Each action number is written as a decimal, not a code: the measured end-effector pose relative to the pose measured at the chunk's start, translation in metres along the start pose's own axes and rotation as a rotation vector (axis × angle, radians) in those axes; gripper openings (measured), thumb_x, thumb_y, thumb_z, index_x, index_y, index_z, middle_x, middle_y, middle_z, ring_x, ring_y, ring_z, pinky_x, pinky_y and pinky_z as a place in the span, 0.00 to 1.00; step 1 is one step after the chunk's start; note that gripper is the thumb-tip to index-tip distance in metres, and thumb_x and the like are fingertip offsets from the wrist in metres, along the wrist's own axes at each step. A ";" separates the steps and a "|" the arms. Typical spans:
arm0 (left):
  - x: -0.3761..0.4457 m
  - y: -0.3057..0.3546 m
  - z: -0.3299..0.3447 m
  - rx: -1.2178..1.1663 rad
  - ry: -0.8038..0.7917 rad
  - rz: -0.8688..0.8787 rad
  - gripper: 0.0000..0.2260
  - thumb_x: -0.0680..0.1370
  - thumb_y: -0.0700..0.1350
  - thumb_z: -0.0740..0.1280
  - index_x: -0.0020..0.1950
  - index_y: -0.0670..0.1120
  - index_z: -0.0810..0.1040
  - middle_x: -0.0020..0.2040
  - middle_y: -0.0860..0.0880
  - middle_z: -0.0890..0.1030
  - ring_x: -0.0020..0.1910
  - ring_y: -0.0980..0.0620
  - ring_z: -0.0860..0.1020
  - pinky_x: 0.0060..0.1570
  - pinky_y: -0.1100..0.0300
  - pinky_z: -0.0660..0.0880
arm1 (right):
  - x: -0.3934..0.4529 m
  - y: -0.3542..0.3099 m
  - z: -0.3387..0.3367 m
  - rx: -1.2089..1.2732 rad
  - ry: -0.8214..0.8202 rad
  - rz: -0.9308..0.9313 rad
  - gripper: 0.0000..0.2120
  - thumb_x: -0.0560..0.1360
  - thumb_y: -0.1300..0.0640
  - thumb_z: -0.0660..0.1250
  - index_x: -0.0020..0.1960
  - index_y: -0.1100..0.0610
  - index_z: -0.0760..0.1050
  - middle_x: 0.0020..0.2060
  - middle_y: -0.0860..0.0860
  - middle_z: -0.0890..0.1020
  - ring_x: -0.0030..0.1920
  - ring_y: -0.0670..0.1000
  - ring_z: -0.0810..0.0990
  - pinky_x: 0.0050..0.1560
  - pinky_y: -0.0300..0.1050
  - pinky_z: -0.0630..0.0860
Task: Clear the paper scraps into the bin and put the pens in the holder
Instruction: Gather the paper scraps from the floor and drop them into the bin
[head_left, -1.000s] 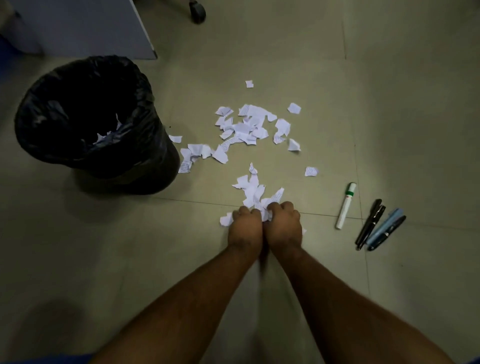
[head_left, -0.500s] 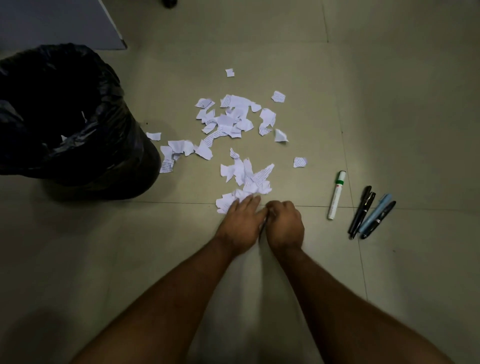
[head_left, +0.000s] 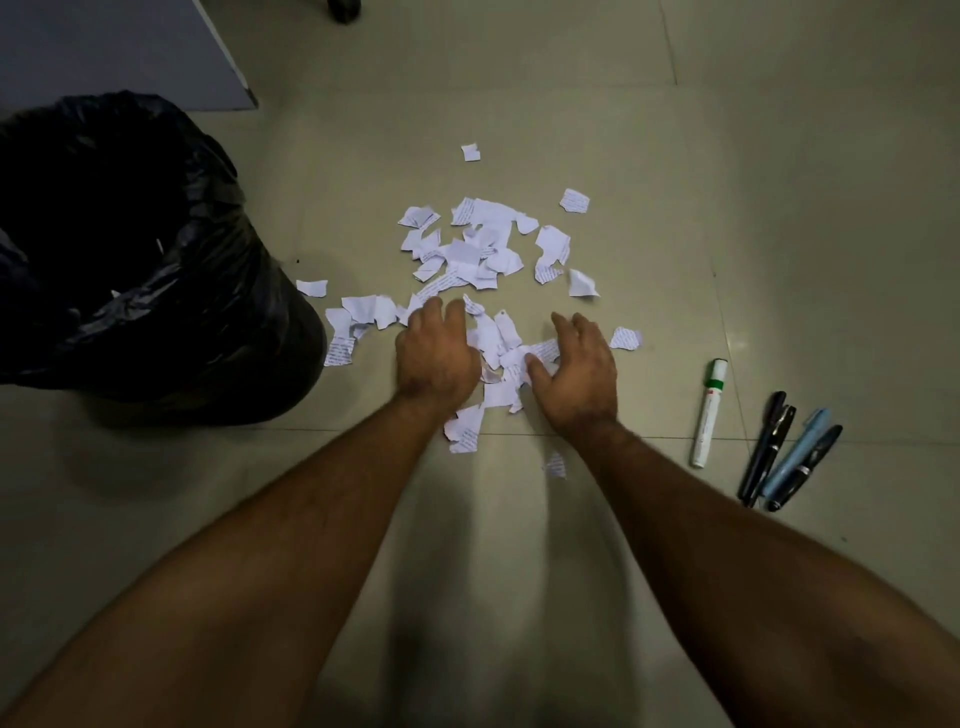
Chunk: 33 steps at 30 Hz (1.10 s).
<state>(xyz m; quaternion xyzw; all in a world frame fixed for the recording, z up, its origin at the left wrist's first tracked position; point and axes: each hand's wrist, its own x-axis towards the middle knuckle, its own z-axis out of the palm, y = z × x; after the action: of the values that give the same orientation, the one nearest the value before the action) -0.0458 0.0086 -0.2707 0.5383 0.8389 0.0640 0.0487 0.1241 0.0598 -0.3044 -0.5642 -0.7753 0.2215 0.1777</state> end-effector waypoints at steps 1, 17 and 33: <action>0.008 0.000 0.000 0.015 0.020 -0.076 0.24 0.70 0.45 0.68 0.65 0.43 0.73 0.60 0.39 0.75 0.56 0.38 0.76 0.50 0.48 0.75 | 0.002 -0.002 0.005 -0.015 -0.035 -0.001 0.33 0.74 0.40 0.58 0.73 0.58 0.68 0.71 0.61 0.70 0.73 0.63 0.66 0.73 0.60 0.62; 0.056 -0.060 0.033 -0.041 -0.034 -0.407 0.32 0.79 0.65 0.51 0.78 0.49 0.59 0.78 0.37 0.55 0.77 0.34 0.53 0.76 0.43 0.49 | 0.000 -0.004 0.028 -0.081 0.164 -0.056 0.29 0.75 0.38 0.61 0.68 0.56 0.74 0.72 0.59 0.70 0.74 0.62 0.64 0.75 0.58 0.56; 0.078 -0.034 0.035 -0.098 0.018 -0.487 0.33 0.79 0.65 0.51 0.77 0.47 0.62 0.77 0.38 0.60 0.77 0.39 0.57 0.75 0.48 0.52 | 0.002 0.000 0.028 -0.016 0.159 -0.049 0.30 0.73 0.40 0.61 0.69 0.57 0.73 0.72 0.58 0.71 0.75 0.61 0.64 0.76 0.57 0.55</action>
<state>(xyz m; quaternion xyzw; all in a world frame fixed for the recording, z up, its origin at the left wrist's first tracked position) -0.1038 0.0672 -0.3115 0.3168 0.9401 0.0958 0.0816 0.1089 0.0581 -0.3280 -0.5622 -0.7741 0.1652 0.2397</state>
